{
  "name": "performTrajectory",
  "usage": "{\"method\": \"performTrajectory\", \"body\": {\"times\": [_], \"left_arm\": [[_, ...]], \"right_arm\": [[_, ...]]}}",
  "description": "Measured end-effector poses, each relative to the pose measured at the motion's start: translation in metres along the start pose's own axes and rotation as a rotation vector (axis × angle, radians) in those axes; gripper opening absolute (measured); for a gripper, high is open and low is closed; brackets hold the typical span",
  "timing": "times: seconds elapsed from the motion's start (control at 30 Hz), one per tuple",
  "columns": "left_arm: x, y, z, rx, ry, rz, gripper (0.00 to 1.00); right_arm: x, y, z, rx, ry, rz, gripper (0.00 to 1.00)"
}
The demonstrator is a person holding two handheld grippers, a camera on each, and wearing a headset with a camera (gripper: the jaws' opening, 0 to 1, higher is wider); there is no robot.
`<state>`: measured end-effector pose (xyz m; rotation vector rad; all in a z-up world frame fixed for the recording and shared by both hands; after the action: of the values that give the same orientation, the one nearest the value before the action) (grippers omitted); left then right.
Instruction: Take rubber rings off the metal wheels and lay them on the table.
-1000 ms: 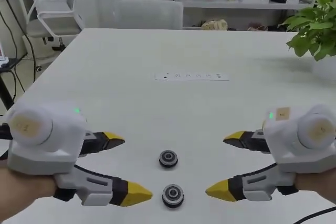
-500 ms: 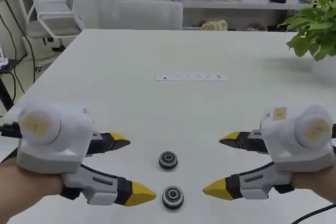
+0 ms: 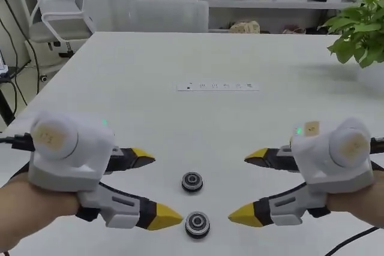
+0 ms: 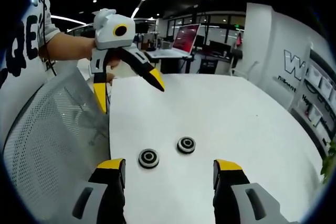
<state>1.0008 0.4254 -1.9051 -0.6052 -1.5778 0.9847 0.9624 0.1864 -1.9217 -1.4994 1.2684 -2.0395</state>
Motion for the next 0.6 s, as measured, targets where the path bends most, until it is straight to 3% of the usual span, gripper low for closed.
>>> {"method": "performTrajectory", "body": {"times": [0.6], "left_arm": [[-0.009, 0.002, -0.004, -0.006, 0.019, -0.016, 0.67]], "right_arm": [[-0.012, 0.002, 0.002, 0.025, -0.048, 0.006, 0.65]]}}
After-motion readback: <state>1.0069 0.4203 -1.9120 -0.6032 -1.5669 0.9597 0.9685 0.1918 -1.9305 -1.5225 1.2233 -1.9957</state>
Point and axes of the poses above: the centre of the closed fingertips' face, and the gripper's own axes: x roughly backward along the fingers, z roughly to its right, y roughly out of its underside, the point moved 10 cm from there along x, roughly backward along the fingers, and after that the axes turned 4 degrees about -y, right-handed, at the moved point
